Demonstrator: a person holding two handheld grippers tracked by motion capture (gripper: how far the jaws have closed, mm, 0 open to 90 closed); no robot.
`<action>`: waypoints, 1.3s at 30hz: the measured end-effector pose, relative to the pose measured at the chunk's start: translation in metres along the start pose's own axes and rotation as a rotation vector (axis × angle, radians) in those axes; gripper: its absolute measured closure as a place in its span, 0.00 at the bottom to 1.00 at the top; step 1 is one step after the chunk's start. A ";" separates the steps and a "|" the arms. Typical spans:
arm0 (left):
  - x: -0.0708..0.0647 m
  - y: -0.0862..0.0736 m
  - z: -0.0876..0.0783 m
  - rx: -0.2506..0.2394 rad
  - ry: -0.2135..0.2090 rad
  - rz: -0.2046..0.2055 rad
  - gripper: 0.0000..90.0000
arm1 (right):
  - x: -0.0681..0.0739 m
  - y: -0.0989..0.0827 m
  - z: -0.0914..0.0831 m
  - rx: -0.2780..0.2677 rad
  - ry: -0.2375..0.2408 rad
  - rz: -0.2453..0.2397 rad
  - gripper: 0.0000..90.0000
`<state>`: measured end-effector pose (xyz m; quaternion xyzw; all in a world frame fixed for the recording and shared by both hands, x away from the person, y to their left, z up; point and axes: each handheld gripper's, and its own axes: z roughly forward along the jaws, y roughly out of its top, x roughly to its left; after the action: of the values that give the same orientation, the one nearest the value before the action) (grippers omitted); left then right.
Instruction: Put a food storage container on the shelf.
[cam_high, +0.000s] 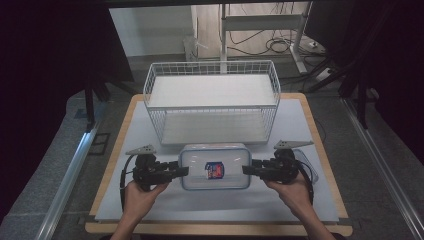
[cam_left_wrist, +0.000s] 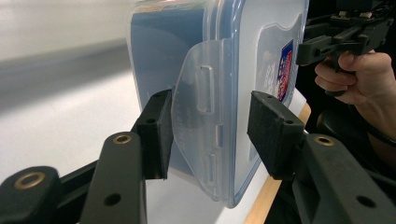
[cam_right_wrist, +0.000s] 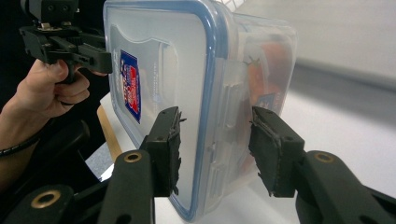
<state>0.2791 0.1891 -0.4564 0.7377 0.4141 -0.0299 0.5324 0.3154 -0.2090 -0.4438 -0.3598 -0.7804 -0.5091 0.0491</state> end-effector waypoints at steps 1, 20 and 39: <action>-0.001 0.004 -0.001 -0.003 0.002 0.008 0.57 | 0.001 0.003 -0.001 -0.005 -0.003 -0.008 0.60; 0.000 0.074 -0.017 -0.078 0.032 0.033 0.56 | 0.005 0.077 -0.011 -0.090 -0.029 -0.051 0.59; 0.005 0.155 -0.027 -0.113 0.066 0.038 0.55 | -0.004 0.150 -0.016 -0.162 -0.044 -0.041 0.58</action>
<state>0.3713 0.2001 -0.3290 0.7147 0.4185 0.0281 0.5597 0.4050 -0.1907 -0.3243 -0.3577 -0.7446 -0.5635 -0.0079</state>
